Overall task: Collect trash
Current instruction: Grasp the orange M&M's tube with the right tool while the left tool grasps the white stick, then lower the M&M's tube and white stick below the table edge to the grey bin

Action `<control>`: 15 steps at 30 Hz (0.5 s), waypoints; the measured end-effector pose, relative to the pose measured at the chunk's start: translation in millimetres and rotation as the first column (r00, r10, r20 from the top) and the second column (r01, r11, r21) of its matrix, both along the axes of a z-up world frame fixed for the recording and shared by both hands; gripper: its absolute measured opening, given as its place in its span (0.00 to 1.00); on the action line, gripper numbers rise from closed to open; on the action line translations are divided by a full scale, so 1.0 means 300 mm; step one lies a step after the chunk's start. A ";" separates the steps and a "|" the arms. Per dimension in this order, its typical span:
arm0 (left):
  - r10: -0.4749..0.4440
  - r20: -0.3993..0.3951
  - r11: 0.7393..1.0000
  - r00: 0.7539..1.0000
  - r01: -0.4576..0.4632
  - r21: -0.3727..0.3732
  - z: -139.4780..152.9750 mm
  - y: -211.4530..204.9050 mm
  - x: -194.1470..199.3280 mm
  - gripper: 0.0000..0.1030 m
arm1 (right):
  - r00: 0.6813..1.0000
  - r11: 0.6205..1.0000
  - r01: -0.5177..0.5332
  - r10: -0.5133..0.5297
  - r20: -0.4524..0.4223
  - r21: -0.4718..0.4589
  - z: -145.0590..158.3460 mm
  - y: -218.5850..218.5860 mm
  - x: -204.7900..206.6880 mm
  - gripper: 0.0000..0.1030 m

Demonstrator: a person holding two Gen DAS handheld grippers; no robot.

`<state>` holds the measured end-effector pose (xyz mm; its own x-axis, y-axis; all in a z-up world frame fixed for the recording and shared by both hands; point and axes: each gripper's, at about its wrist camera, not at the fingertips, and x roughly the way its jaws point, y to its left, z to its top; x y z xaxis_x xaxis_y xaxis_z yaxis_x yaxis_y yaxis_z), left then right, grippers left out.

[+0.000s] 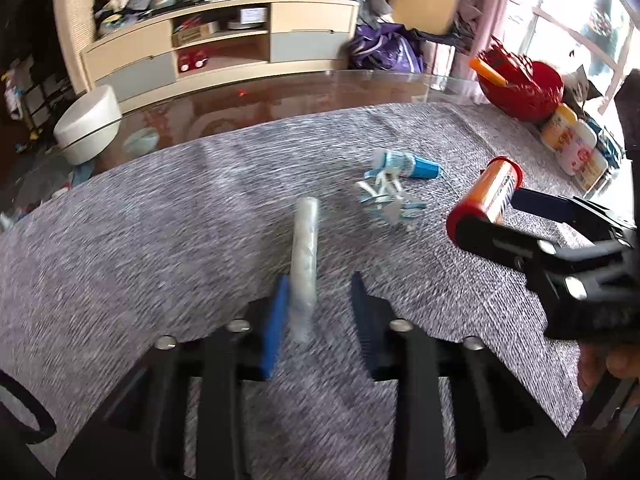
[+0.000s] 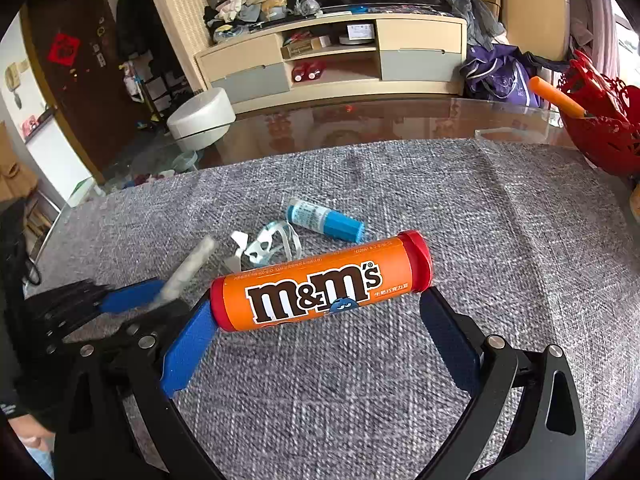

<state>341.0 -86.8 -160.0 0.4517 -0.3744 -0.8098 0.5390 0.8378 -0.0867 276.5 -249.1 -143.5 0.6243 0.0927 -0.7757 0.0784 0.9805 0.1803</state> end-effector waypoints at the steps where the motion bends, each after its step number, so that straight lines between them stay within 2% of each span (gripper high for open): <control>1: -0.003 0.000 1.000 1.000 0.003 0.007 -0.005 -0.013 0.003 0.20 | 1.000 1.000 -0.004 0.004 -0.003 -0.002 -0.001 0.001 -0.004 0.95; 2: 0.001 0.011 1.000 1.000 -0.001 0.015 -0.006 -0.021 0.002 0.13 | 1.000 1.000 -0.007 0.007 -0.003 -0.001 -0.002 0.000 -0.011 0.95; 3: 0.008 0.008 1.000 1.000 -0.008 0.021 -0.007 -0.026 0.005 0.11 | 1.000 1.000 -0.010 0.010 -0.005 0.005 -0.003 -0.005 -0.017 0.95; 8: 0.017 -0.016 0.999 1.000 -0.016 0.038 -0.002 -0.030 -0.033 0.11 | 1.000 1.000 -0.016 0.016 -0.004 0.026 0.013 -0.013 -0.083 0.95; 15: 0.012 -0.062 0.999 0.998 -0.009 0.047 0.012 0.004 -0.217 0.11 | 0.999 0.998 -0.043 0.043 0.002 0.037 0.064 -0.005 -0.219 0.95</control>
<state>275.8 -85.8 -156.5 0.4038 -0.3312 -0.8528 0.5252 0.8472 -0.0803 210.7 -250.5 -124.3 0.6200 0.1482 -0.7705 0.0360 0.9756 0.2166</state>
